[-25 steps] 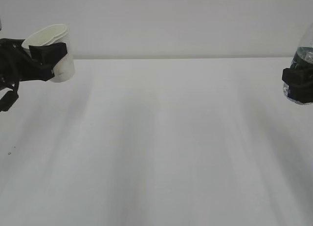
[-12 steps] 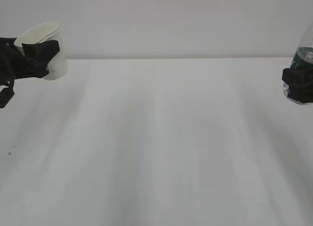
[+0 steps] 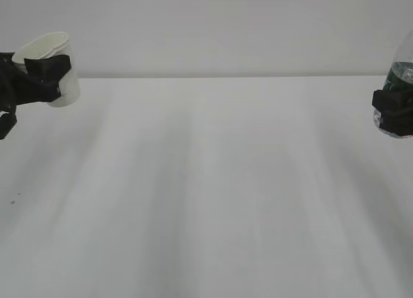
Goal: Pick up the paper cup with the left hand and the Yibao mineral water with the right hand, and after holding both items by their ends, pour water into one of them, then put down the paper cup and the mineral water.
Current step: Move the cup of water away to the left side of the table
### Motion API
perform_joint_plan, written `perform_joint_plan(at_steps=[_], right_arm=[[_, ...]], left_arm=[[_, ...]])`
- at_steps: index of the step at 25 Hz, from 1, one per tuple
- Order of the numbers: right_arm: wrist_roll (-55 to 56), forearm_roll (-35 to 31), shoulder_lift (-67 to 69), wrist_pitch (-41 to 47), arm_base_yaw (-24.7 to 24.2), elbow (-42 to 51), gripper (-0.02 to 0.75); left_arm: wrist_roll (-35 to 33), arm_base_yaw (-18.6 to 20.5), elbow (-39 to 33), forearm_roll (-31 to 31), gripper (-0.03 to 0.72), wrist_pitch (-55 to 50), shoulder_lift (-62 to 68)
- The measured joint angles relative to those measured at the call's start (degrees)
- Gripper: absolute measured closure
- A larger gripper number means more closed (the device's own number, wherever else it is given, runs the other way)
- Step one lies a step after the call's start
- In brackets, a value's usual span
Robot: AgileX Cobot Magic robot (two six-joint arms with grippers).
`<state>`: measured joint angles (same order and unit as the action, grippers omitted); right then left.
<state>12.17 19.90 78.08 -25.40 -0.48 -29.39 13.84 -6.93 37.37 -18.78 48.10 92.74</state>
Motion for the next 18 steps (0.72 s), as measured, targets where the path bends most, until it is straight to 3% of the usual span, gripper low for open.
perform_joint_plan(at_steps=[18], right_arm=[[0.0,0.0,0.0,0.0,0.0,0.0,0.336]], left_arm=[[-2.0,0.1,0.0,3.4,0.323,-0.4,3.4]])
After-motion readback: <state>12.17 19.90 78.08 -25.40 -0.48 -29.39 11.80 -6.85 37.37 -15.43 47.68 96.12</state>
